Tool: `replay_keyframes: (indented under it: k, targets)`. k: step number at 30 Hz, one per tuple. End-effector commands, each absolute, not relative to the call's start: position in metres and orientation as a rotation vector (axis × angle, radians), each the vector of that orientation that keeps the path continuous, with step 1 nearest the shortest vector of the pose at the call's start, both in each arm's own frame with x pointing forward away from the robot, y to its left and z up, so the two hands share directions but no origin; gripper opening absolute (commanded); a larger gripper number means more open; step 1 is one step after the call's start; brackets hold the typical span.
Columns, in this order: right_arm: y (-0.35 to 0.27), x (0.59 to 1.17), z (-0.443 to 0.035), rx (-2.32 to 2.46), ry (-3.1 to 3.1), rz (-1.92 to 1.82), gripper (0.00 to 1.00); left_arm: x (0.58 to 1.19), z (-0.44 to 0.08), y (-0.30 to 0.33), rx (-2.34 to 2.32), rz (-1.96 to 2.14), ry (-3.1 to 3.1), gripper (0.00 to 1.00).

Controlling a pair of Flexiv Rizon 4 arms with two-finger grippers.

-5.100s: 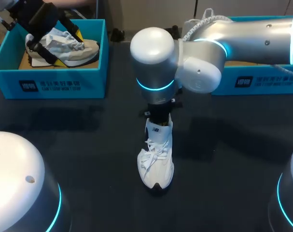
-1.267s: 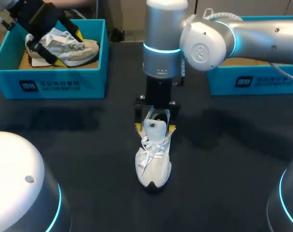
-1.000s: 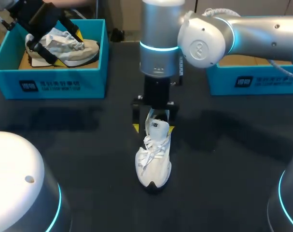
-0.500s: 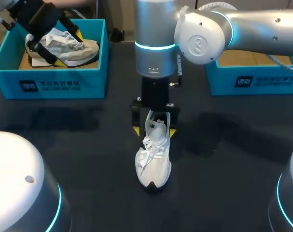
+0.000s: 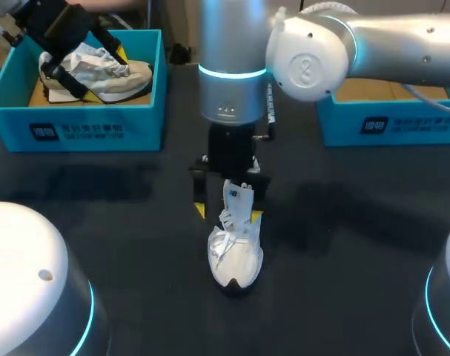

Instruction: Take the shoe out of the shoebox, open the shoe tongue, remove and reinsert the insole, then place the shoe into the shoebox

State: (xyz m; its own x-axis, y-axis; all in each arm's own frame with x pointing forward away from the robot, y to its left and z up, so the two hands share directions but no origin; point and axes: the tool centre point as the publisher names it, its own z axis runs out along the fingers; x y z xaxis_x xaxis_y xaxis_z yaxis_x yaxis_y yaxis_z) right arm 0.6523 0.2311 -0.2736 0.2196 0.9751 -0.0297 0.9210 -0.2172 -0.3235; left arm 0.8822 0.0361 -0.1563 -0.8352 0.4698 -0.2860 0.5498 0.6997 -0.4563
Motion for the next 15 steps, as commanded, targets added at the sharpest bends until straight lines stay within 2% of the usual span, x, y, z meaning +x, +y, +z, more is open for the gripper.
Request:
replay_keyframes:
  k: [1, 2, 4, 11, 15]
  targets:
    - [0.237, 0.648, -0.272, -2.270, -1.804, 0.322, 0.39, 0.884, -0.156, 0.036, 0.835, -0.810, 2.762, 1.00]
    - [0.238, 0.649, -0.272, -2.271, -1.806, 0.318, 0.31, 0.884, -0.156, 0.036, 0.835, -0.810, 2.762, 1.00]
    - [0.239, 0.649, -0.273, -2.272, -1.809, 0.318, 0.25, 0.884, -0.156, 0.036, 0.835, -0.810, 2.762, 1.00]
    - [0.230, 0.657, -0.283, -2.268, -1.839, 0.324, 0.20, 0.884, -0.156, 0.036, 0.835, -0.810, 2.762, 1.00]
    - [0.222, 0.664, -0.287, -2.266, -1.852, 0.326, 0.21, 0.884, -0.156, 0.036, 0.835, -0.810, 2.762, 1.00]
